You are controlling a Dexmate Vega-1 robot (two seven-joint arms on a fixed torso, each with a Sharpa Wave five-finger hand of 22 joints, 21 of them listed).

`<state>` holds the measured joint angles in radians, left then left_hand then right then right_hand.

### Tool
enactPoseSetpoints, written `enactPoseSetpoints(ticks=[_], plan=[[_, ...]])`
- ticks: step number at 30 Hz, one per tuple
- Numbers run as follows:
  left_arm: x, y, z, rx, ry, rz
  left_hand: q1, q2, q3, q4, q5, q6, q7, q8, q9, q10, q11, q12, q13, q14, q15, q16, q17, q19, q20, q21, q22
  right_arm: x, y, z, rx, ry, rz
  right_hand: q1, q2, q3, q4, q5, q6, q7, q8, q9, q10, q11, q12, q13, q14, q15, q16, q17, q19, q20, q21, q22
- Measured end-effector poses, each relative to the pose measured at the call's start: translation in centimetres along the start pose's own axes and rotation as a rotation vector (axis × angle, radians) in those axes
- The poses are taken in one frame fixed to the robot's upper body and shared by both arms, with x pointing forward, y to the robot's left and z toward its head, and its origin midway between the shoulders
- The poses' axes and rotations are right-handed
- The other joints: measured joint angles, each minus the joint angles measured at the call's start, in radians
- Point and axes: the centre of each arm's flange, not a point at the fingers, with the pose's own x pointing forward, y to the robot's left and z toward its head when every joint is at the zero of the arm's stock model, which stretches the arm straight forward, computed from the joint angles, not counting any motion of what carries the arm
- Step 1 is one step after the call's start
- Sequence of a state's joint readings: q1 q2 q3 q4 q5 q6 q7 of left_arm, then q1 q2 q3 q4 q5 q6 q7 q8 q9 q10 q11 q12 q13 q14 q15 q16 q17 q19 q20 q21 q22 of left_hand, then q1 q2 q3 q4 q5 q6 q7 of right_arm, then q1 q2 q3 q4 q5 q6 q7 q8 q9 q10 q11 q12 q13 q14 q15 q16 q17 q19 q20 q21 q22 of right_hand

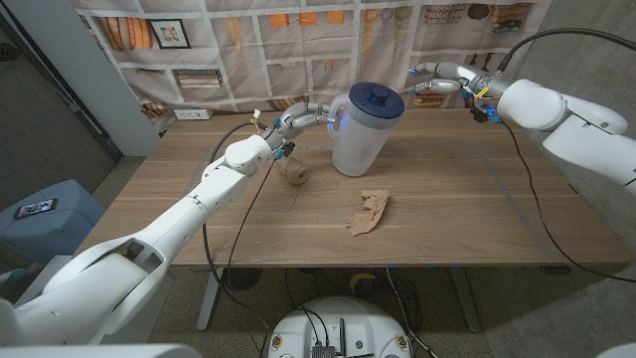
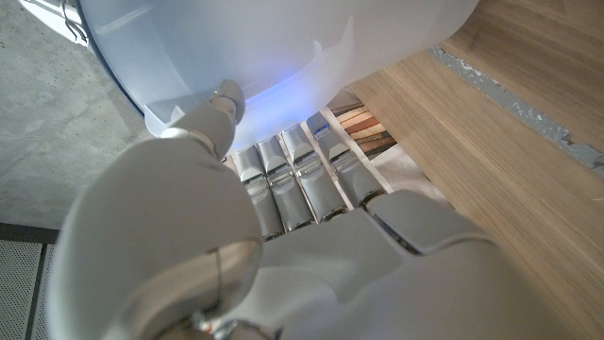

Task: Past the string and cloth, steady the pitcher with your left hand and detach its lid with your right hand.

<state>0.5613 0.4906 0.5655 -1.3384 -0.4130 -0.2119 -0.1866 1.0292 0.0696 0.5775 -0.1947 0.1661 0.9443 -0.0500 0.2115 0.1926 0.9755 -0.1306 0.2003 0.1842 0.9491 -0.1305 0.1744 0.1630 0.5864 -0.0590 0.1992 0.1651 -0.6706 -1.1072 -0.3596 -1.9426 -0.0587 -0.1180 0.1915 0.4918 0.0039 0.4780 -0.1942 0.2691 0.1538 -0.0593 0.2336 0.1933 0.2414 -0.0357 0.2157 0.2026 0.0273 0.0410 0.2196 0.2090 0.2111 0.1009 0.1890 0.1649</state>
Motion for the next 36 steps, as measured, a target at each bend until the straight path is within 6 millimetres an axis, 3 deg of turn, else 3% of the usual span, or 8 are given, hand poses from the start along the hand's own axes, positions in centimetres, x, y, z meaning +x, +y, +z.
enactPoseSetpoints(ticks=[21, 26, 36], plan=[[0.1, 0.1, -0.1, 0.002, 0.008, -0.007, -0.001, 0.001, 0.0, 0.0, -0.002, 0.003, -0.003, -0.007, 0.006, 0.003, -0.003, -0.004, 0.005, 0.007, 0.0, -0.001, 0.003, 0.0, 0.0, 0.0, 0.0, 1.7, -2.5, 2.8, -0.132, -0.041, 0.121, 0.063, -0.031, 0.021, 0.004, 0.021, 0.003, -0.011, 0.001, 0.0, 0.007, -0.015, 0.0, 0.005, 0.0, 0.0, 0.0, 0.0, 0.005, 0.005, 0.0, 0.0], [0.2, 0.2, -0.1, 0.002, 0.01, -0.011, -0.001, 0.001, 0.0, 0.0, 0.0, 0.003, -0.003, -0.008, 0.006, 0.003, -0.004, 0.0, 0.005, 0.007, 0.0, -0.002, 0.003, 0.0, 0.0, 0.0, 0.0, 2.3, -2.7, 3.3, -0.158, -0.053, 0.164, 0.075, -0.019, 0.022, 0.002, 0.025, 0.003, -0.011, 0.001, 0.0, 0.008, -0.016, 0.0, 0.005, 0.002, 0.002, 0.0, 0.0, 0.001, 0.009, 0.0, 0.0], [0.2, 0.1, -0.3, 0.002, 0.015, -0.017, -0.001, 0.001, 0.0, 0.0, 0.001, 0.003, -0.003, -0.003, 0.006, 0.004, -0.004, 0.0, 0.005, 0.007, 0.0, 0.0, 0.003, 0.0, 0.0, -0.008, 0.0, 3.3, -3.3, 4.5, -0.196, -0.076, 0.203, 0.103, -0.048, 0.029, 0.004, 0.027, 0.014, -0.014, 0.001, 0.005, 0.027, -0.02, 0.0, 0.005, 0.014, 0.0, 0.013, 0.0, 0.012, 0.019, 0.0, 0.0]])
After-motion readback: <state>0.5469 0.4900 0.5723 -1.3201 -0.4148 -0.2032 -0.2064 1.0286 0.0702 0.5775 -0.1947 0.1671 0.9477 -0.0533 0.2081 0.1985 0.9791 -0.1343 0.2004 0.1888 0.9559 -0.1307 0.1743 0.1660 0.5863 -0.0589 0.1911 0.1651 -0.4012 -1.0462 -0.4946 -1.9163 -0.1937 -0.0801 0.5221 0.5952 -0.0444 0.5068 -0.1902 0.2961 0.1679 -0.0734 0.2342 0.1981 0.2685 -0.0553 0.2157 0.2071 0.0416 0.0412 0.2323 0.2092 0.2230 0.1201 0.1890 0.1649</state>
